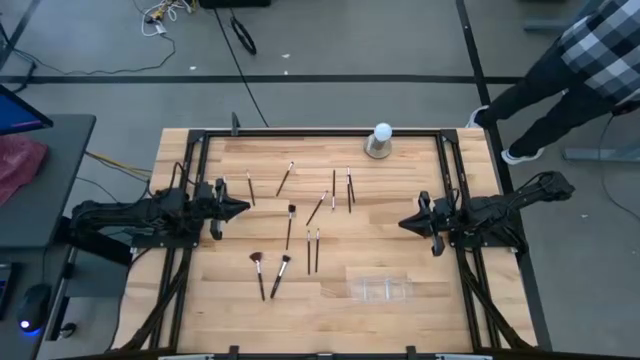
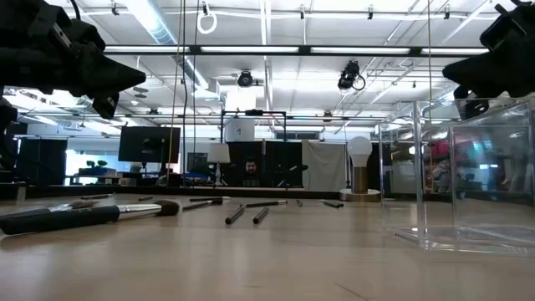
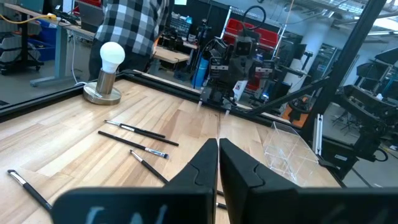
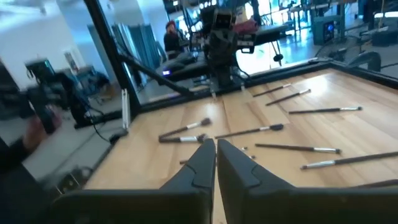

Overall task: Put items in baskets/containers
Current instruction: Put the lash brush into the right section of the transparent organizer

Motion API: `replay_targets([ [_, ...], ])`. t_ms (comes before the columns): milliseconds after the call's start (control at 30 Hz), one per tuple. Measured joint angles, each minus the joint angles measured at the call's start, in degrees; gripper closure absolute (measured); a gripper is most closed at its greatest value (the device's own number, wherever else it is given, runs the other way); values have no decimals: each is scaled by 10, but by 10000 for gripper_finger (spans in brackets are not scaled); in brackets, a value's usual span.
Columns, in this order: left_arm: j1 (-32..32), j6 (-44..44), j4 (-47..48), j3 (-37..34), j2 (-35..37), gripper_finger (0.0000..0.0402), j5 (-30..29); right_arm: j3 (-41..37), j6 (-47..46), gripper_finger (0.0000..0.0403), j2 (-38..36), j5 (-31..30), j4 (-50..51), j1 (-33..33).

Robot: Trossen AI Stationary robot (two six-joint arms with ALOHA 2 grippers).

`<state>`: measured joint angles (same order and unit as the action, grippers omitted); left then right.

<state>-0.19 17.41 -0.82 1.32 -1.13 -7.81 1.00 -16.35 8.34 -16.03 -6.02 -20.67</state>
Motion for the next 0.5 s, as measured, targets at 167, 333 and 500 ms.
replay_targets([
  [167, 0, 0, 0, 0, 0, 383, 0, 0, -41, 381, 0, -2, -55, 1],
  [333, 0, 0, 0, 0, 0, 383, 0, 0, 5, 381, 10, -31, -161, 1],
  [500, 0, 0, 0, 0, 0, 383, 0, 0, 16, 381, 46, -124, -291, 5],
])
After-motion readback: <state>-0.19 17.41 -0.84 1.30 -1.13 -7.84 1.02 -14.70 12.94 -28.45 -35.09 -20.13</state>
